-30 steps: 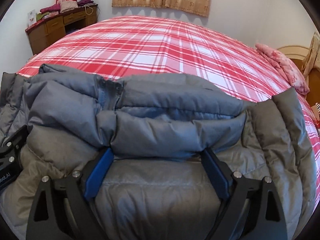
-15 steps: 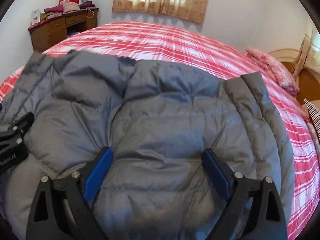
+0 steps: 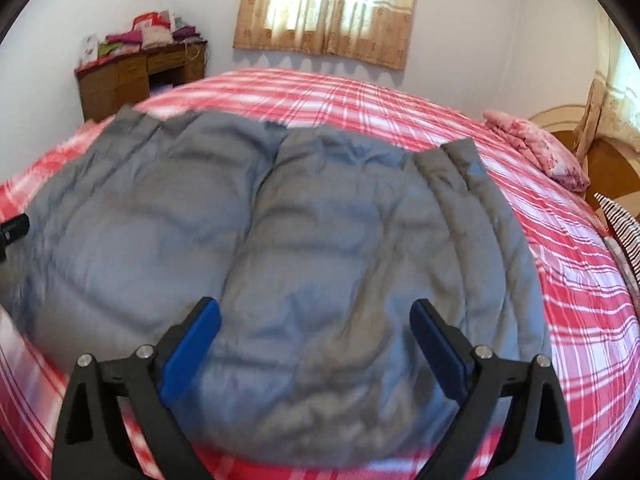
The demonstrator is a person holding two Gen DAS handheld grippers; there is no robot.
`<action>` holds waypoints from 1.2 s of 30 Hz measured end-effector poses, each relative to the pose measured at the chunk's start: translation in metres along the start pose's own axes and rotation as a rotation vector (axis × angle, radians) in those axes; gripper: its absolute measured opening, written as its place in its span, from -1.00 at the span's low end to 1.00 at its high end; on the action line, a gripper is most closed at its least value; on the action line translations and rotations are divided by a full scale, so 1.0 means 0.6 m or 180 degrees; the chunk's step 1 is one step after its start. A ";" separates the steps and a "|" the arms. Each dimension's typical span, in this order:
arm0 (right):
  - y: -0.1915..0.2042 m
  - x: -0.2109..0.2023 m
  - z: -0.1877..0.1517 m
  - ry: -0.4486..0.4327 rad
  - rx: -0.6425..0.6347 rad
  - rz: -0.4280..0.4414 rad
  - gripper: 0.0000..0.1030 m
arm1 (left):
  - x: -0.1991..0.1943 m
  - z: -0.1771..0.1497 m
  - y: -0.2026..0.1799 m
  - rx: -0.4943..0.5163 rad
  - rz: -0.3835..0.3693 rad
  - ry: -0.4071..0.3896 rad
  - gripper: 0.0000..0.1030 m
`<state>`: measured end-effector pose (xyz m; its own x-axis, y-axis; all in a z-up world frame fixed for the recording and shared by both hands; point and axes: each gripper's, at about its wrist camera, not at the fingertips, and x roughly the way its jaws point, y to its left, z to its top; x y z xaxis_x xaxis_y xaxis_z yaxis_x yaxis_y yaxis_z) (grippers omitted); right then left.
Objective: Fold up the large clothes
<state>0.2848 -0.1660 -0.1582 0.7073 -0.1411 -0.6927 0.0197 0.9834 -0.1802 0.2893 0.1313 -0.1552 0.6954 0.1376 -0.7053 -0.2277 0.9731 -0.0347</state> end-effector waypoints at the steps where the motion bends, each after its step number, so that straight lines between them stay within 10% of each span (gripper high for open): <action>1: 0.002 0.009 -0.002 0.0021 0.0014 0.0000 0.91 | 0.009 -0.003 -0.002 -0.0038 -0.0066 0.0073 0.93; 8: 0.015 0.025 -0.015 0.0050 -0.0083 -0.0085 1.00 | 0.046 -0.032 0.002 -0.0377 -0.0433 0.0199 0.86; 10: 0.015 0.025 -0.016 0.0041 -0.0064 -0.0073 1.00 | 0.045 -0.035 0.003 -0.0437 -0.0608 0.0174 0.47; 12: 0.017 0.023 -0.017 0.0009 -0.0070 -0.0104 1.00 | 0.045 -0.032 -0.010 -0.0374 -0.0923 0.0187 -0.48; 15: 0.016 0.024 -0.017 0.0031 -0.0064 -0.0112 1.00 | 0.037 -0.025 -0.032 -0.0251 -0.0997 0.0189 -0.80; 27: 0.032 0.019 -0.013 0.0099 -0.0012 -0.0139 1.00 | -0.021 0.009 0.000 -0.0432 -0.1157 0.0069 -0.92; 31: -0.009 -0.016 -0.004 -0.0035 0.0085 0.0224 0.87 | -0.056 0.023 -0.009 -0.0289 -0.1124 -0.0046 -0.92; 36: -0.116 -0.068 0.009 -0.0323 0.0440 0.0030 0.92 | -0.120 0.064 -0.052 -0.0029 -0.1129 -0.0351 -0.92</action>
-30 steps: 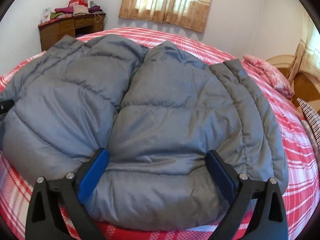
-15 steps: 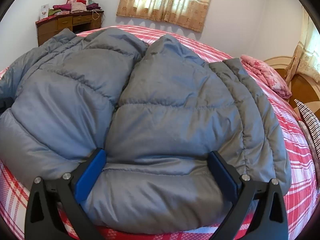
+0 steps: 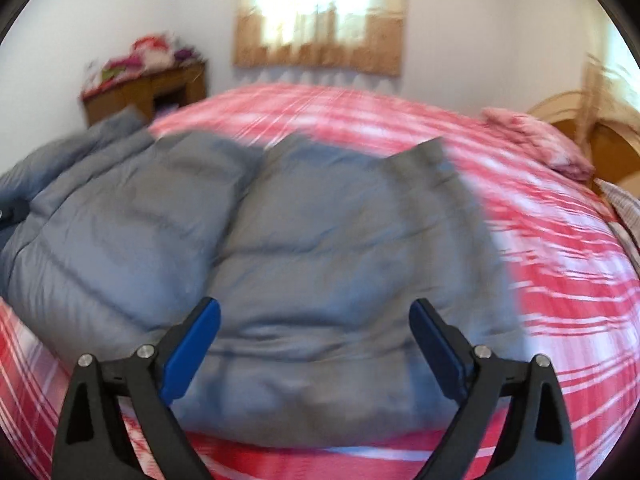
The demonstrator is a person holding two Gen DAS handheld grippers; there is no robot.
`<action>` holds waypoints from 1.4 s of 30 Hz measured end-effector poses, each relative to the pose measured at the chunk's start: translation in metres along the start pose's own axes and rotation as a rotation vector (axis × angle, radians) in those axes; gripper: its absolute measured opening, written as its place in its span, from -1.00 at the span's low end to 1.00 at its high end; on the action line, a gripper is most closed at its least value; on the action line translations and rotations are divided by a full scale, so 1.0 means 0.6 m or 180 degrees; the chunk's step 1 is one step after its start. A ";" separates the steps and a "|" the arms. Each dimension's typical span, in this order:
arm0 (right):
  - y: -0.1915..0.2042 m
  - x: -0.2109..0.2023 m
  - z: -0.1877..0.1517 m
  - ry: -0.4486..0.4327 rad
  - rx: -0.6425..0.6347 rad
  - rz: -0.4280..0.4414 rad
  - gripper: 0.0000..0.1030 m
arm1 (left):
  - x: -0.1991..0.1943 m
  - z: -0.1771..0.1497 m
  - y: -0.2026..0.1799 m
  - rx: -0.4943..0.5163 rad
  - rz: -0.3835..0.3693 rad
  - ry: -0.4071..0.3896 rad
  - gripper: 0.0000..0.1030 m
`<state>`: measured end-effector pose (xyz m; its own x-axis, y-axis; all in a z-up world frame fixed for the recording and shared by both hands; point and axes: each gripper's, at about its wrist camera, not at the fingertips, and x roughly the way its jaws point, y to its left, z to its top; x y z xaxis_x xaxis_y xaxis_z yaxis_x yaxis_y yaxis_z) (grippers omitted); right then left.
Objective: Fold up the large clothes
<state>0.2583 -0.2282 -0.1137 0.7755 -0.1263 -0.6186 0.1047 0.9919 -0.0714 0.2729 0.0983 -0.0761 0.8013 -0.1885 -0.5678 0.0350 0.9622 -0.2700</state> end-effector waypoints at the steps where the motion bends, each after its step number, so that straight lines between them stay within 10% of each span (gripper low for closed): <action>1: -0.034 -0.002 0.005 -0.0019 0.0081 -0.0133 0.96 | -0.008 0.013 -0.023 0.0096 -0.0021 -0.0074 -0.92; 11: -0.330 0.030 -0.046 0.0261 0.0991 -0.0922 0.96 | 0.025 0.063 -0.337 0.1342 -0.0371 -0.0439 -0.92; 21: -0.448 0.010 -0.115 0.0360 0.1619 -0.0858 0.96 | 0.181 -0.110 -0.584 0.2437 -0.0603 0.0067 -0.91; 28: -0.448 0.015 -0.110 0.0415 0.1530 -0.0760 0.97 | 0.158 -0.185 -0.632 0.3066 -0.0395 -0.0152 -0.68; 33: -0.468 0.021 -0.102 0.0426 0.1518 -0.0841 0.97 | 0.062 -0.152 -0.634 0.3011 -0.0665 -0.0539 0.74; 37: -0.473 0.023 -0.074 0.0440 0.1380 -0.0894 0.97 | 0.048 -0.084 -0.601 0.2719 -0.0627 -0.0583 0.74; 42: -0.447 0.034 0.013 0.0438 0.1115 -0.0825 0.89 | 0.150 0.043 -0.496 0.2181 0.0277 -0.0522 0.75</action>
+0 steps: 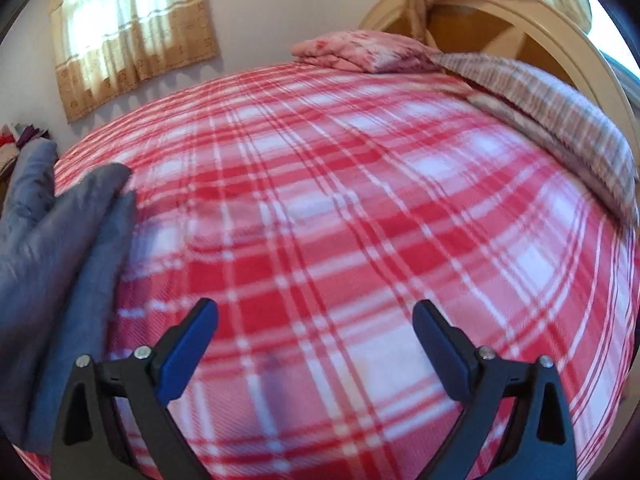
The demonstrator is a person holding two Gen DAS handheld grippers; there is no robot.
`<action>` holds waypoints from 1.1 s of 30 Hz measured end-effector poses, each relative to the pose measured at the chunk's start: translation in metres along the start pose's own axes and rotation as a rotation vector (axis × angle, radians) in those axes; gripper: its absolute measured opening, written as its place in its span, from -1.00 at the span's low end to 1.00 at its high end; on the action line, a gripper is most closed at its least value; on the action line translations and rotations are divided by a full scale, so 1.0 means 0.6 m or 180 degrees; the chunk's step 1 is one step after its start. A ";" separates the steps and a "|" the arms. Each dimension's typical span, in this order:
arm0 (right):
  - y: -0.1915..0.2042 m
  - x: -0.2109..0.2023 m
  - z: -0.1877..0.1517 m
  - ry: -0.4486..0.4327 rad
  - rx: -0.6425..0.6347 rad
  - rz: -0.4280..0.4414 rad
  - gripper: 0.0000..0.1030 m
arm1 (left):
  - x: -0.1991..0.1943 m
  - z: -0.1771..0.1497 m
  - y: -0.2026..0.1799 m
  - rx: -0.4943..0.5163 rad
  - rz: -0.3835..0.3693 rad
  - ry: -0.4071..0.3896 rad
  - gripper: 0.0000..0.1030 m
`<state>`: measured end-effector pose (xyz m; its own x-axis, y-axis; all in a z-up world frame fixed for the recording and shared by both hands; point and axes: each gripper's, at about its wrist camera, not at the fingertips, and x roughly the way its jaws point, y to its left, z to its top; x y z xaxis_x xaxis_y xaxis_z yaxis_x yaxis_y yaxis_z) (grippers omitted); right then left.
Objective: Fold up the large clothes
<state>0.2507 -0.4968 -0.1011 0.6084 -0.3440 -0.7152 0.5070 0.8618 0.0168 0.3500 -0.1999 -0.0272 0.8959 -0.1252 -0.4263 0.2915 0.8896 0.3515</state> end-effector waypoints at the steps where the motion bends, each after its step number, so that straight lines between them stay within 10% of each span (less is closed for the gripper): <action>1: 0.015 -0.005 0.014 -0.0027 -0.0065 0.0026 0.86 | 0.030 -0.003 0.029 -0.0098 0.0094 0.0100 0.75; 6: 0.153 -0.056 0.107 -0.0217 -0.0528 0.0274 0.79 | 0.171 -0.029 0.144 -0.0588 0.0645 0.0541 0.75; 14: 0.352 -0.022 0.137 -0.0123 -0.1120 0.0329 0.59 | 0.278 -0.053 0.121 -0.0916 0.0456 0.0736 0.75; 19: 0.307 0.055 0.090 0.0164 -0.0896 0.0275 0.02 | 0.249 -0.032 0.030 -0.0349 0.0337 0.0283 0.75; 33: 0.230 0.127 0.021 0.0228 -0.0332 0.0471 -0.05 | 0.312 -0.054 -0.041 -0.0128 -0.0006 0.0477 0.76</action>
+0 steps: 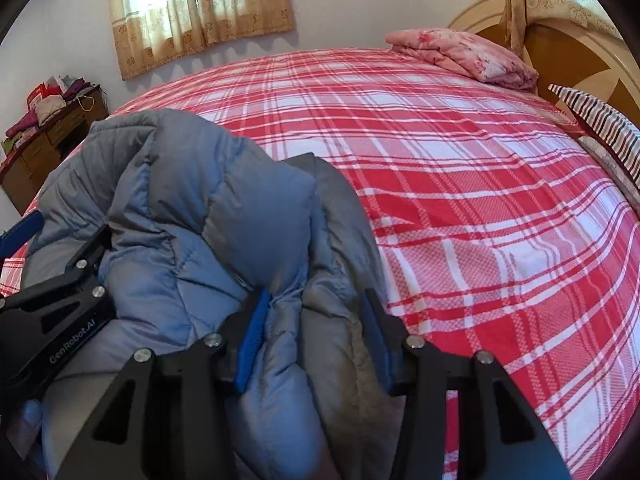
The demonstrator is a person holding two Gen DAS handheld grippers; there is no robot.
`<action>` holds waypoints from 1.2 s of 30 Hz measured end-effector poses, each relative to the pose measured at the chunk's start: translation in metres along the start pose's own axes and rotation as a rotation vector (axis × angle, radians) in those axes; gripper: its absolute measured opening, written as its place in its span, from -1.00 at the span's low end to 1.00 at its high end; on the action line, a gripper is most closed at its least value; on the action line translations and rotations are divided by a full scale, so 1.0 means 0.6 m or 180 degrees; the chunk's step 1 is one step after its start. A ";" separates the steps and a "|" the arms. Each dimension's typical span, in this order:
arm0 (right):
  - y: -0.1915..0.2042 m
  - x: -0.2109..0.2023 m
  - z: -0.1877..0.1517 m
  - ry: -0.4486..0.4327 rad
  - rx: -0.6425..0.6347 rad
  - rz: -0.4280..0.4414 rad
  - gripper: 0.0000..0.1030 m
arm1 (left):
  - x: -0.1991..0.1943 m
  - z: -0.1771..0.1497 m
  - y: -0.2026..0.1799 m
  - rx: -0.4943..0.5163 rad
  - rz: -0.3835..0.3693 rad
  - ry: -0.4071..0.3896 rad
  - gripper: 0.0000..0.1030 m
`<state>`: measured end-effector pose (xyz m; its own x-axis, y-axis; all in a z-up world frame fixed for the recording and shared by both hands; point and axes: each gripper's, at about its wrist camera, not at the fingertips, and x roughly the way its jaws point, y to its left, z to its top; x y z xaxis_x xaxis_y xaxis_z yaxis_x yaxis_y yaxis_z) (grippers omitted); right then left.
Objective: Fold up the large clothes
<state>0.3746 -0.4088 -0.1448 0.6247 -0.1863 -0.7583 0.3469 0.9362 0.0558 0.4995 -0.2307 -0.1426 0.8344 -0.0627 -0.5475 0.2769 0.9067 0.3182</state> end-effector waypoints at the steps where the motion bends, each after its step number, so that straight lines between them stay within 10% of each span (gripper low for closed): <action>1: 0.000 0.000 -0.001 -0.0005 -0.0003 -0.0004 -0.05 | 0.002 -0.001 0.000 0.0002 -0.0011 0.0016 0.76; 36: 0.004 0.022 -0.014 -0.0031 -0.0024 -0.0119 -0.02 | 0.043 -0.014 -0.001 0.0011 -0.0105 0.0276 0.84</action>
<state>0.3779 -0.4068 -0.1601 0.6182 -0.2241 -0.7534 0.3649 0.9308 0.0225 0.5171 -0.2293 -0.1633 0.7805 -0.0562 -0.6226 0.3053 0.9033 0.3013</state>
